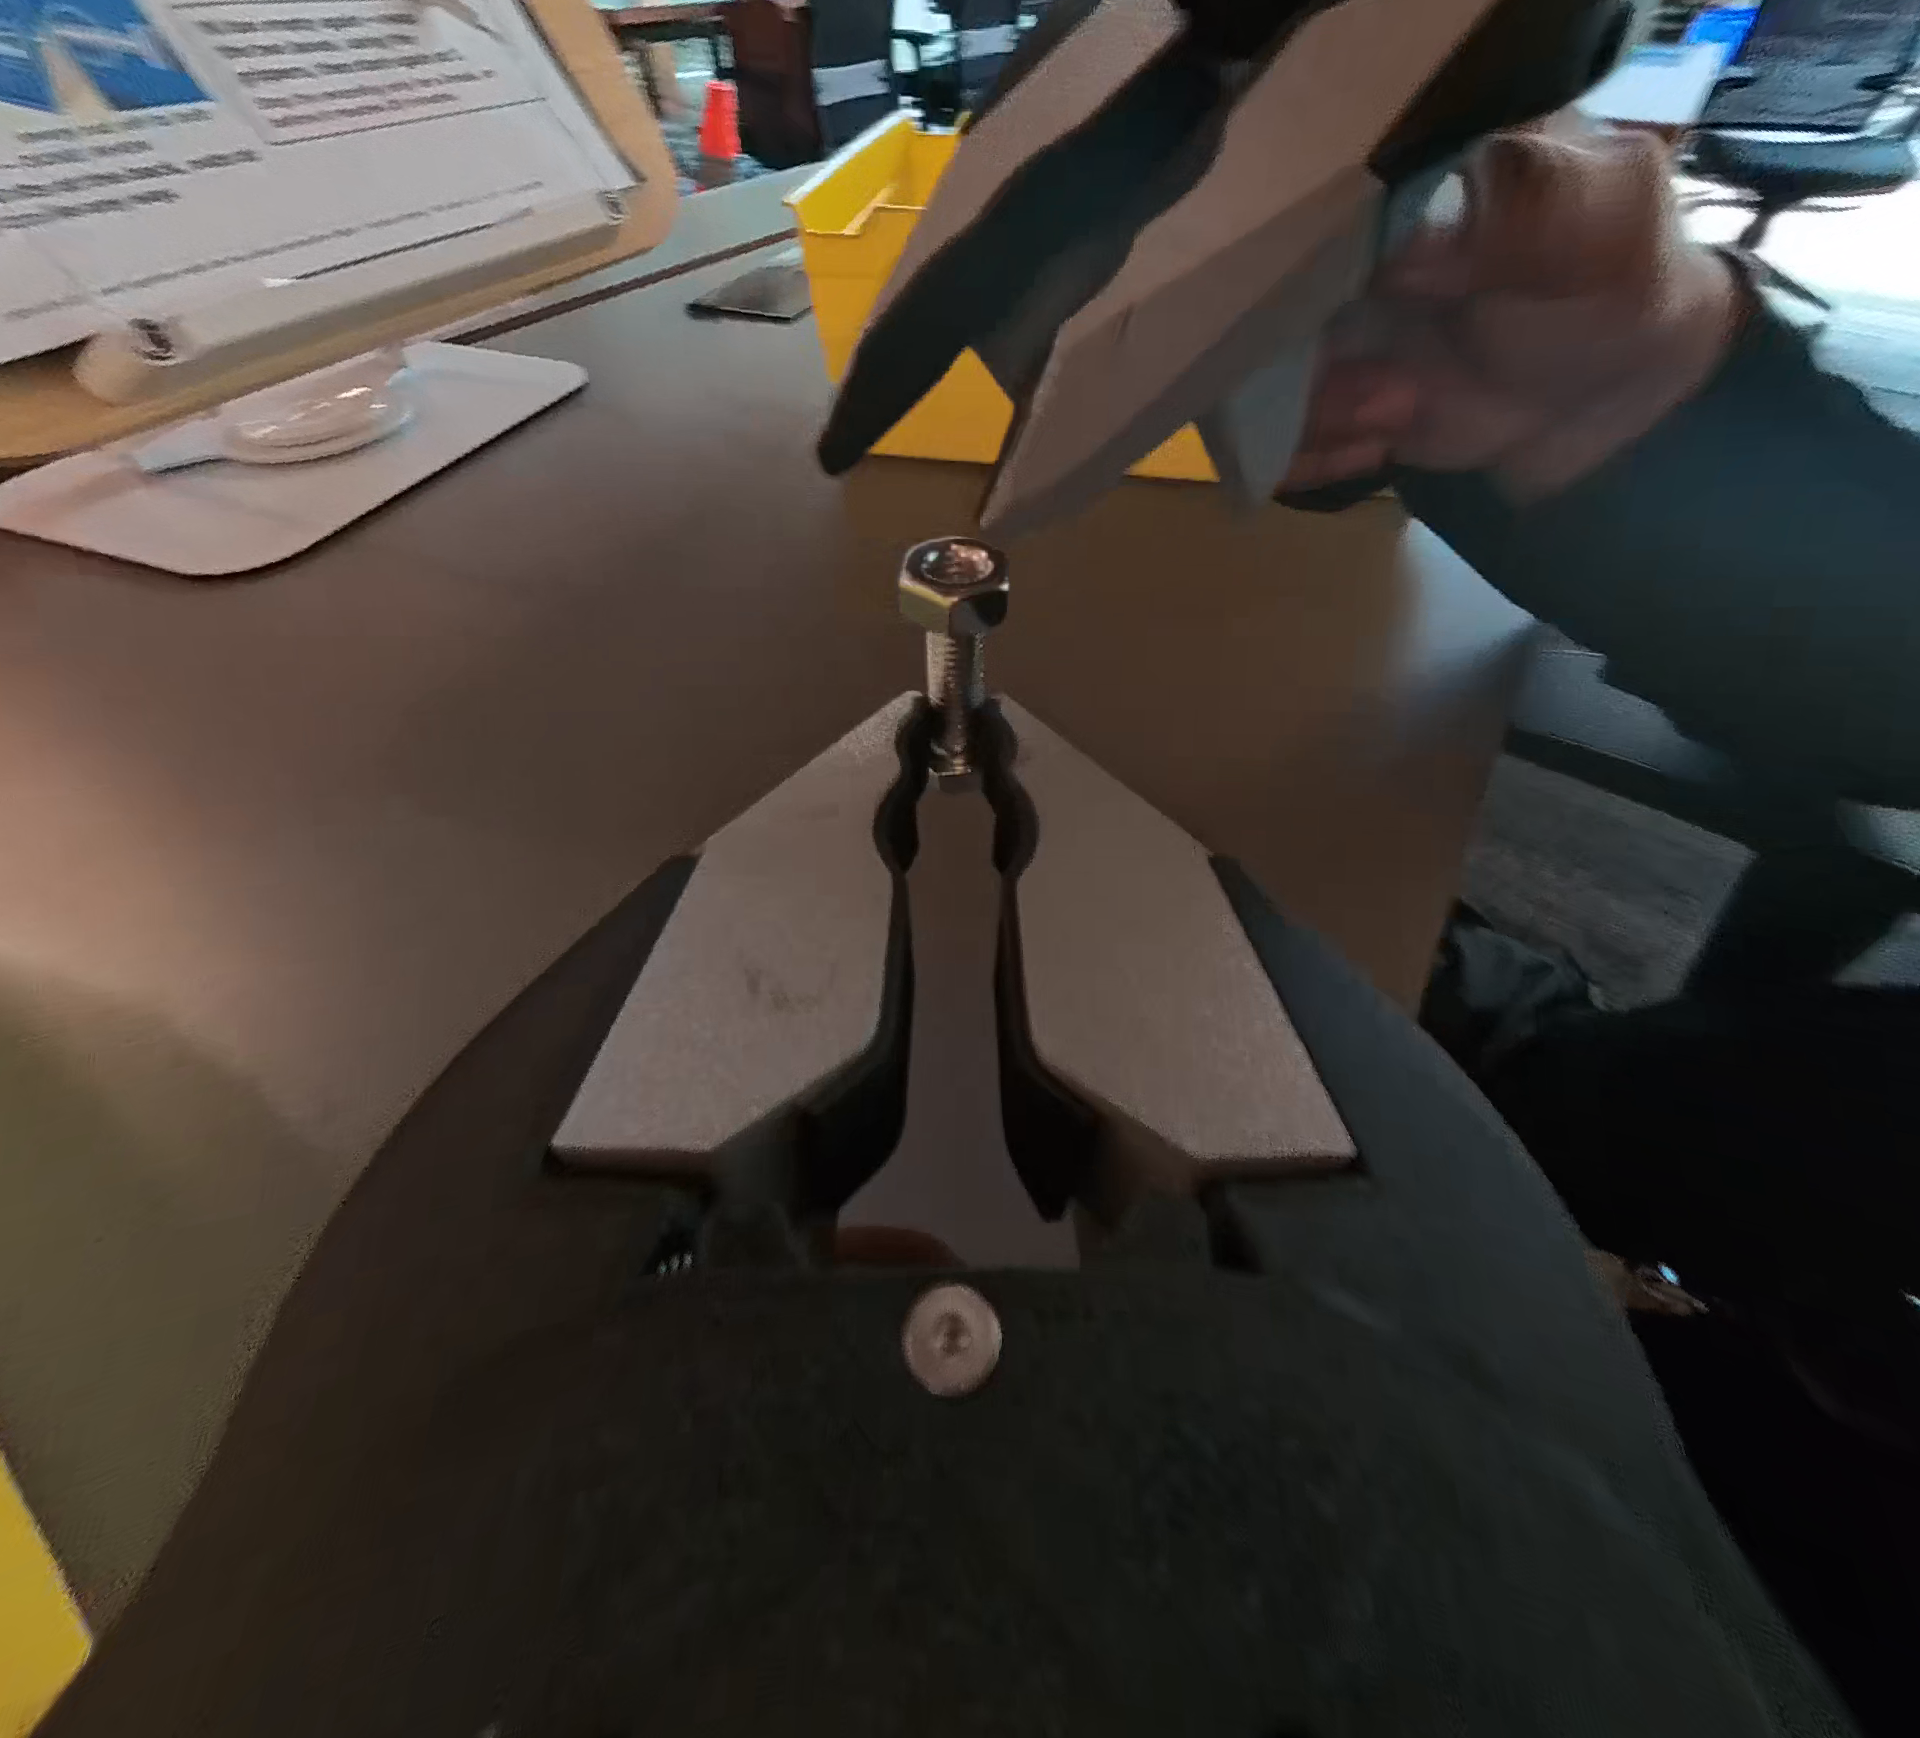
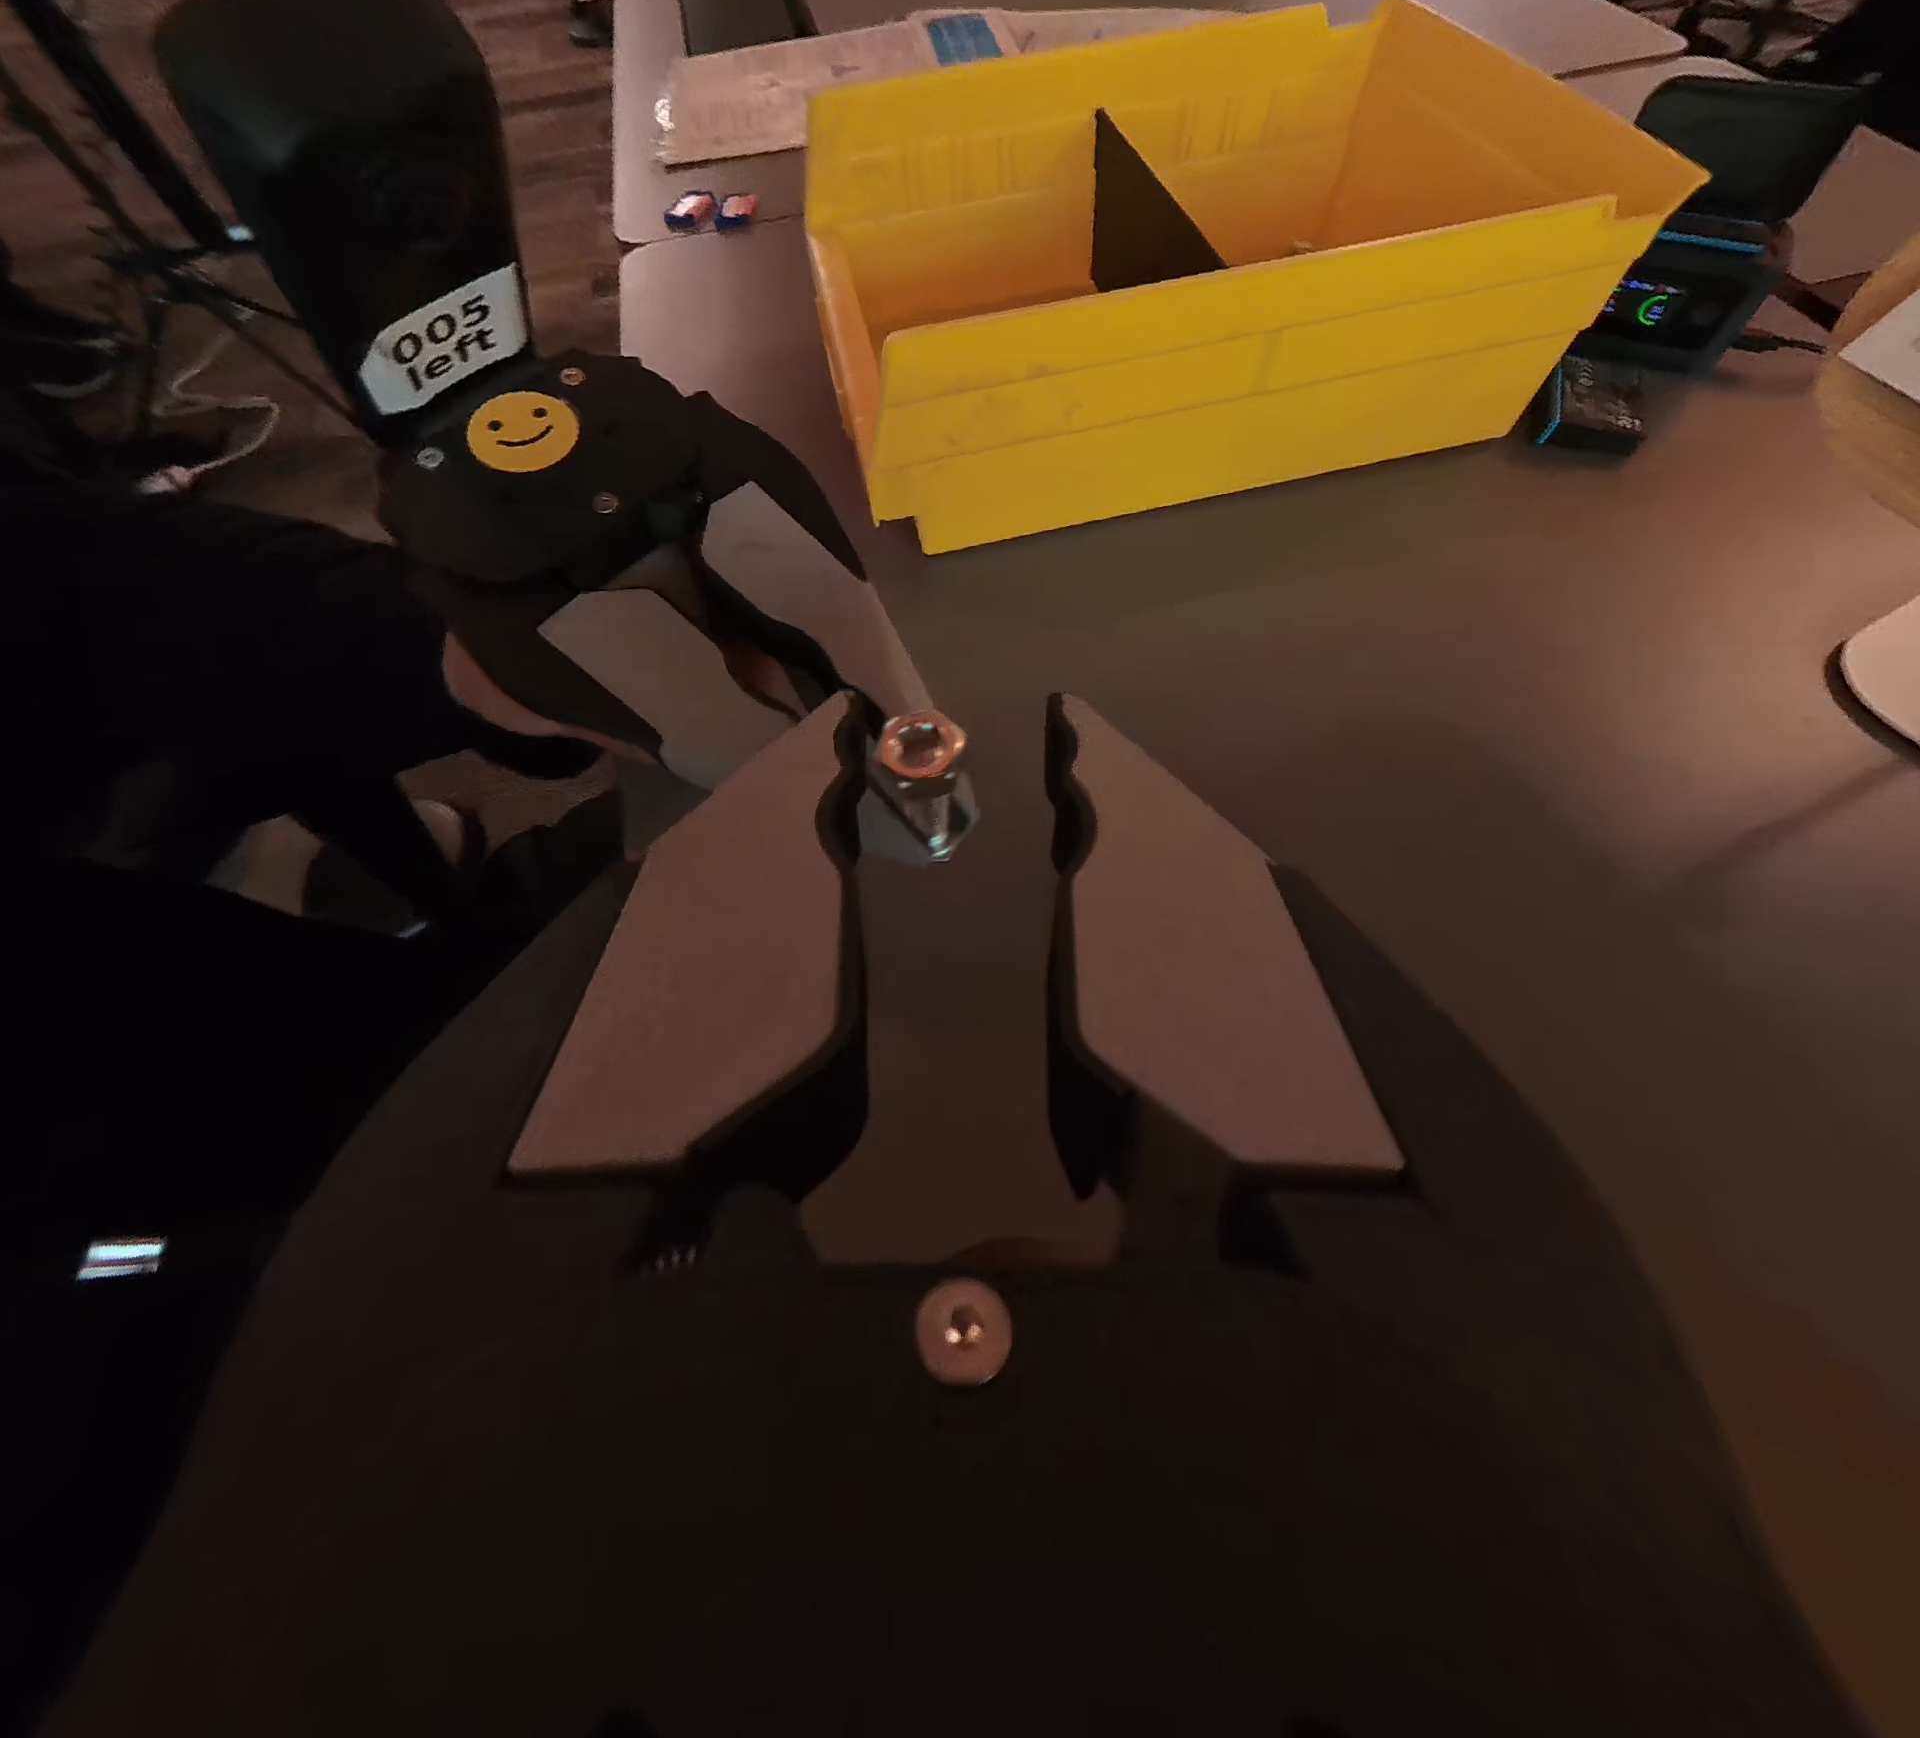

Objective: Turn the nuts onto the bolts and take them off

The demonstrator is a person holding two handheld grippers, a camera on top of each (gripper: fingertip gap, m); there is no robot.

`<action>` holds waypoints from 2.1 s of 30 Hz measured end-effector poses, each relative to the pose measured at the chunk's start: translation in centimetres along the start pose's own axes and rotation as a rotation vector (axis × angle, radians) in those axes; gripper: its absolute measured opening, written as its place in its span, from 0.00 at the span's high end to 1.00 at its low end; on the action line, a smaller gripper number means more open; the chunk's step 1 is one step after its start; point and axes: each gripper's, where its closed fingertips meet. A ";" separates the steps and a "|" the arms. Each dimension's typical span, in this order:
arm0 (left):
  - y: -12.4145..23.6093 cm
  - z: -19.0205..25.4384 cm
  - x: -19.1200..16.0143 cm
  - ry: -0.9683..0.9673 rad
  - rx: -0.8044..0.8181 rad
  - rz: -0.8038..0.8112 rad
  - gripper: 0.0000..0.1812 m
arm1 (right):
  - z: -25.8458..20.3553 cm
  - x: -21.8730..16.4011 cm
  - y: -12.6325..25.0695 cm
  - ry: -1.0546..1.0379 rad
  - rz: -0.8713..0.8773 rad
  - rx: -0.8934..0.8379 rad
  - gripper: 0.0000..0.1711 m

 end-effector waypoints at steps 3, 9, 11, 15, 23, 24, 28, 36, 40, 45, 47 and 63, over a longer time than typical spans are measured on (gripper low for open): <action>0.3 1.3 0.0 0.007 -0.124 -0.001 0.96 | -0.8 0.1 0.9 0.047 0.027 0.099 0.81; 0.8 0.8 0.3 -0.035 -0.153 0.037 0.96 | -2.4 -0.6 1.4 0.099 0.112 0.213 0.79; 0.7 0.1 0.2 -0.034 -0.131 0.033 0.96 | -2.3 -0.8 0.9 0.043 0.174 0.225 0.71; 0.5 0.0 0.2 -0.022 -0.162 0.024 0.96 | -1.3 -1.4 0.2 -0.003 0.238 0.178 0.61; -0.1 0.6 0.1 -0.045 -0.214 0.014 0.96 | -2.3 -0.8 0.7 0.034 0.293 0.176 0.64; 0.0 0.7 0.2 -0.051 -0.215 0.026 0.96 | -2.4 -0.9 0.6 0.044 0.284 0.174 0.64; 0.1 0.5 0.4 -0.049 -0.197 0.038 0.96 | -2.8 -0.8 0.8 0.077 0.290 0.172 0.65; 0.3 1.2 0.5 -0.063 -0.231 0.051 0.96 | -3.5 -1.0 0.2 0.102 0.266 0.194 0.64; 0.3 1.1 0.5 -0.061 -0.231 0.050 0.96 | -3.6 -1.1 0.0 0.115 0.254 0.186 0.65; 0.2 0.6 0.6 -0.046 -0.202 0.052 0.96 | -3.6 -1.1 0.1 0.113 0.258 0.187 0.66; 0.1 0.4 0.6 -0.037 -0.184 0.053 0.96 | -3.4 -1.2 0.2 0.112 0.259 0.180 0.66; 0.0 0.5 0.5 -0.050 -0.178 0.044 0.96 | -3.6 -1.2 -0.1 0.158 0.248 0.158 0.63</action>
Point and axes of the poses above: each gripper's, where its closed fingertips meet, y back along the fingers, x out of its top, z = x × y across the jaws, and after that the axes turned 9 degrees about x, right-handed
